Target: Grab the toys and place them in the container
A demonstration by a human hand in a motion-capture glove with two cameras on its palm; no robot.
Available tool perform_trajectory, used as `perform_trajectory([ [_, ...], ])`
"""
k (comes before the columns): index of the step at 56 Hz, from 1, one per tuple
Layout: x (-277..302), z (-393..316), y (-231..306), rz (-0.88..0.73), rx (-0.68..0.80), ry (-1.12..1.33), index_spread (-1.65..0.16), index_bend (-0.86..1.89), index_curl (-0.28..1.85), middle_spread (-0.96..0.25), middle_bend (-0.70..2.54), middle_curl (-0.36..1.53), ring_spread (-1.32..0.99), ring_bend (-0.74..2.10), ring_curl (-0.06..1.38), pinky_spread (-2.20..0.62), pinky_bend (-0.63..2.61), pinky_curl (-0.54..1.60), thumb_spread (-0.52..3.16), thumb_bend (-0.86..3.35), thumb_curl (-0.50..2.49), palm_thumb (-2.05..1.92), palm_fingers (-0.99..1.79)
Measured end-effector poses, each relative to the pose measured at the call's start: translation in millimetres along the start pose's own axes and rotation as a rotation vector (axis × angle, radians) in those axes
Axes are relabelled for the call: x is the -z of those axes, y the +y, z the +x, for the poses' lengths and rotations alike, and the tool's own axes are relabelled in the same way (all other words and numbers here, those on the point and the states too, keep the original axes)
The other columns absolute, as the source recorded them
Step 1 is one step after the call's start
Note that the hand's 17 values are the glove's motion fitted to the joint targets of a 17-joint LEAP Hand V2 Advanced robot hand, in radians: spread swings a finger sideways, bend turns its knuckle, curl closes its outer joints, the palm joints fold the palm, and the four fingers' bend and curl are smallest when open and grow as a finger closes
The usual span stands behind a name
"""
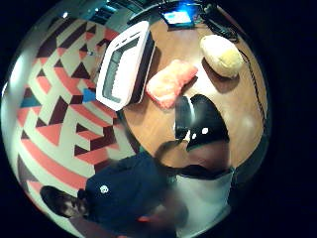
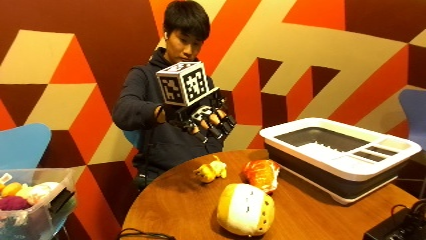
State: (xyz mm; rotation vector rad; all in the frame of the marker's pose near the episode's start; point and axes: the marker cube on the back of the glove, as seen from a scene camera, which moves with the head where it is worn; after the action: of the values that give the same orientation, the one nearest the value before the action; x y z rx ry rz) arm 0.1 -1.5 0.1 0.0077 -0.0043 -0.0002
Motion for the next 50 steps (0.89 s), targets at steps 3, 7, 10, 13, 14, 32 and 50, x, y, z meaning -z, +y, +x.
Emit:
perform_trajectory([
  [3, -0.4, 0.2, -3.6, 0.019, 0.0, -0.008, -0.12, 0.18, 0.06, 0.02, 0.19, 0.05, 0.0, 0.18, 0.02, 0.02, 0.49, 0.12, 0.62, 0.17, 0.03, 0.19, 0.18],
  [7, -1.9, 0.9, -10.7, 0.05, 0.001, -0.028, -0.15, 0.17, 0.1, 0.02, 0.2, 0.08, 0.0, 0.19, 0.04, 0.02, 0.54, 0.17, 0.92, 0.2, 0.05, 0.2, 0.15],
  [10, -3.6, 2.6, -16.7, 0.058, -0.006, -0.048, -0.17, 0.16, 0.12, 0.03, 0.2, 0.11, -0.01, 0.2, 0.05, 0.03, 0.56, 0.19, 1.09, 0.22, 0.08, 0.2, 0.12],
  [13, -6.6, 6.3, -24.6, 0.055, -0.025, -0.072, -0.19, 0.14, 0.13, 0.02, 0.19, 0.13, -0.01, 0.22, 0.06, 0.03, 0.6, 0.21, 1.21, 0.22, 0.1, 0.19, 0.08],
  [14, -7.9, 7.6, -27.2, 0.052, -0.033, -0.083, -0.19, 0.12, 0.13, 0.02, 0.19, 0.13, -0.01, 0.23, 0.07, 0.03, 0.61, 0.22, 1.25, 0.23, 0.11, 0.18, 0.06],
  [32, -44.1, 47.7, -91.8, 0.016, -0.13, -0.274, -0.23, 0.06, 0.12, 0.01, 0.13, 0.18, 0.0, 0.2, 0.14, 0.04, 0.85, 0.32, 1.37, 0.11, 0.17, 0.03, -0.25],
  [50, -108.1, 79.1, -131.7, -0.087, -0.258, -0.123, -0.27, 0.1, 0.13, -0.04, 0.13, 0.2, 0.0, 0.17, 0.19, 0.04, 0.84, 0.33, 1.34, 0.06, 0.23, 0.07, -0.26],
])
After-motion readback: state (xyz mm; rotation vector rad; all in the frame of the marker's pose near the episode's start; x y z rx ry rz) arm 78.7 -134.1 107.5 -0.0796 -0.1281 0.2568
